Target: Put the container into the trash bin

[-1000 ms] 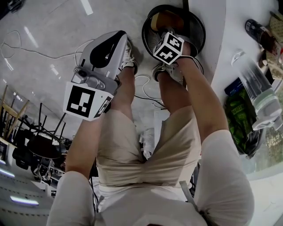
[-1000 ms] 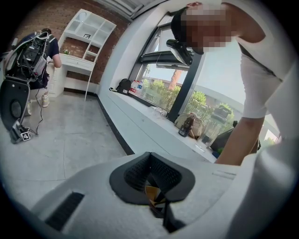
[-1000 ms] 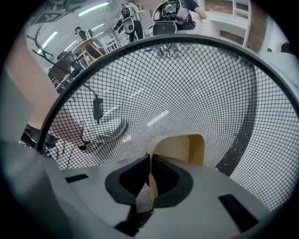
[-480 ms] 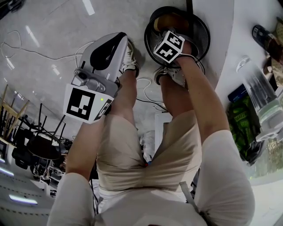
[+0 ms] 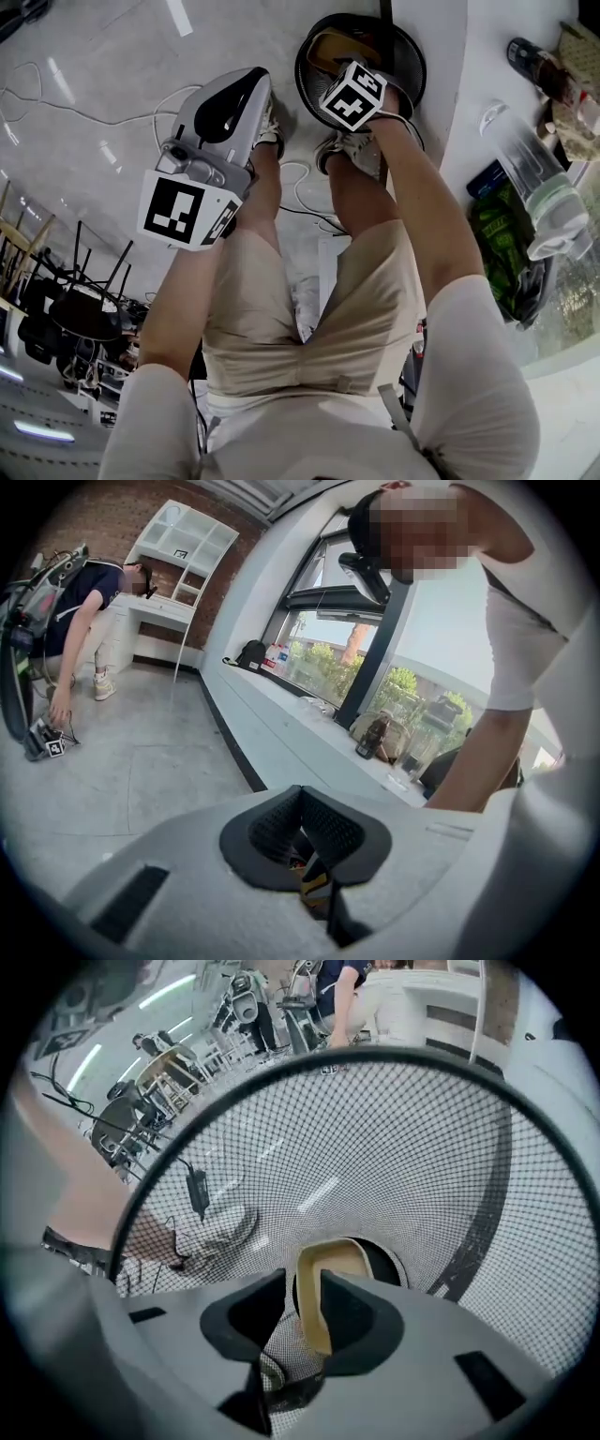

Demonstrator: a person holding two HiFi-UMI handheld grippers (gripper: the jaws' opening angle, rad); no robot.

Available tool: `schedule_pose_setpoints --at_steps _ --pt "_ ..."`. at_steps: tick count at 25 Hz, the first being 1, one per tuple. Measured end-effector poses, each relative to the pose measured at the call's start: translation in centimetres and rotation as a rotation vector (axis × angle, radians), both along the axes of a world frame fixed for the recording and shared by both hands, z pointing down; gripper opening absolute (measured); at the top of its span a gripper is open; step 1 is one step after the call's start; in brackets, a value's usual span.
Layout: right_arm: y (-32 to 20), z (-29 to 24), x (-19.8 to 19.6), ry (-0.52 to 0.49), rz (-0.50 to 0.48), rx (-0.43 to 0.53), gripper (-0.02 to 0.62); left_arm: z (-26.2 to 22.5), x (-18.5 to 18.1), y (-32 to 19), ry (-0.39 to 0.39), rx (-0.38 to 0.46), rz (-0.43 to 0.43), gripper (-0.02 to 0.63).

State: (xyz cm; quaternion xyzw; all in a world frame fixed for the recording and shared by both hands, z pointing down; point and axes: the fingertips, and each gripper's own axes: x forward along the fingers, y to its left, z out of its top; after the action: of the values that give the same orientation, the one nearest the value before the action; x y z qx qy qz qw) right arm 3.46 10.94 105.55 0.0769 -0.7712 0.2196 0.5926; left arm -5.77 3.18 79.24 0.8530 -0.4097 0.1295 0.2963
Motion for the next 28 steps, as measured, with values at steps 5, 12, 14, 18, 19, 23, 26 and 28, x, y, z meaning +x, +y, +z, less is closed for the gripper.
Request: schedule_pose_setpoints --at_steps 5,12,14,18,19,23,26,28 --pt "-0.6 -4.4 0.7 0.003 0.040 0.016 0.083 -3.8 0.1 -0.1 -0.001 0.016 -0.001 0.017" --pt "-1.4 -10.7 1.2 0.002 0.066 0.049 0.054 -8.7 0.9 0.4 0.016 0.023 0.020 0.017" --pt "-1.6 -12.6 1.0 -0.011 0.086 0.060 0.022 -10.0 1.3 0.6 0.023 0.025 0.036 0.017" --pt "-1.9 -16.1 0.8 -0.043 0.156 0.055 0.002 -12.5 1.7 0.2 0.028 0.035 0.049 0.017" --pt "-2.1 -17.1 0.8 -0.050 0.187 0.051 0.002 -13.1 1.8 0.1 0.025 0.037 0.060 0.017" --pt "-3.3 -21.0 0.6 -0.077 0.307 0.057 0.002 -15.4 1.8 0.1 0.019 0.039 0.114 0.017" --pt "-3.8 -24.0 0.3 -0.096 0.369 0.054 0.002 -17.3 1.4 -0.2 0.020 0.037 0.124 0.017" --pt "-4.2 -25.8 0.3 -0.108 0.405 0.057 0.002 -18.5 1.2 -0.3 0.022 0.037 0.125 0.017"
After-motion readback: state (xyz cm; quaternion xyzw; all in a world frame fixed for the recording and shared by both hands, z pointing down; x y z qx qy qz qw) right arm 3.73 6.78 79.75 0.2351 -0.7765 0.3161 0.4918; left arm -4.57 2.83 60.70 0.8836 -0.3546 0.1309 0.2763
